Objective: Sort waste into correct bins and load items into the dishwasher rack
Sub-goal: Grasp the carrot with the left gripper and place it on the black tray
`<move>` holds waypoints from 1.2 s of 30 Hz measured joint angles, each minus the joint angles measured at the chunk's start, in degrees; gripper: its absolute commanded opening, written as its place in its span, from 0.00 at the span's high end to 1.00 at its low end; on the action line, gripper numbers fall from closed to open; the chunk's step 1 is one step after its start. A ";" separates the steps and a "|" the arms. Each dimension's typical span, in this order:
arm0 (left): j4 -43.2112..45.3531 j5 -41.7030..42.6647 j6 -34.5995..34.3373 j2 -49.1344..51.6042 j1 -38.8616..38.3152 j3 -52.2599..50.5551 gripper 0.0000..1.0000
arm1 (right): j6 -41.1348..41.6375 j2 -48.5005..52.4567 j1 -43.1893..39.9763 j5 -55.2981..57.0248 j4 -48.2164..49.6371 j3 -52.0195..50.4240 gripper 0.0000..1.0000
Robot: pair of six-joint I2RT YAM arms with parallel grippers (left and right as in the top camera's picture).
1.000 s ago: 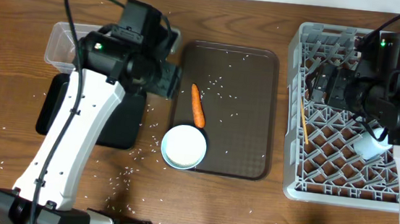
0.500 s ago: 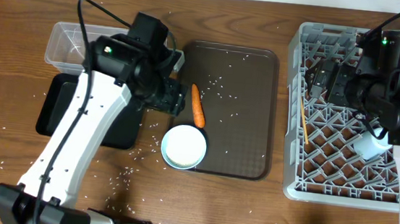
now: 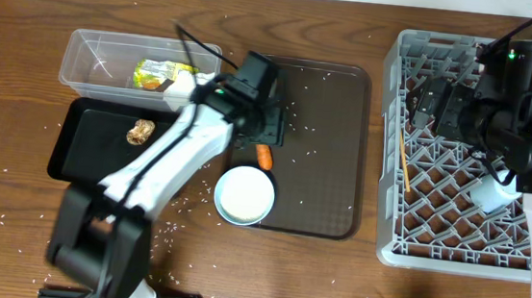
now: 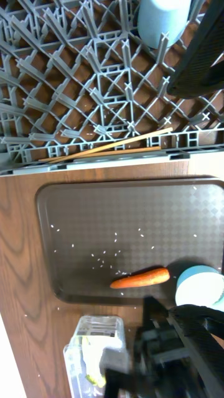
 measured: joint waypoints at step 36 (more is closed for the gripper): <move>-14.40 -7.08 -9.51 -11.61 7.21 2.32 0.73 | 0.17 0.00 0.00 0.02 -2.10 0.00 0.01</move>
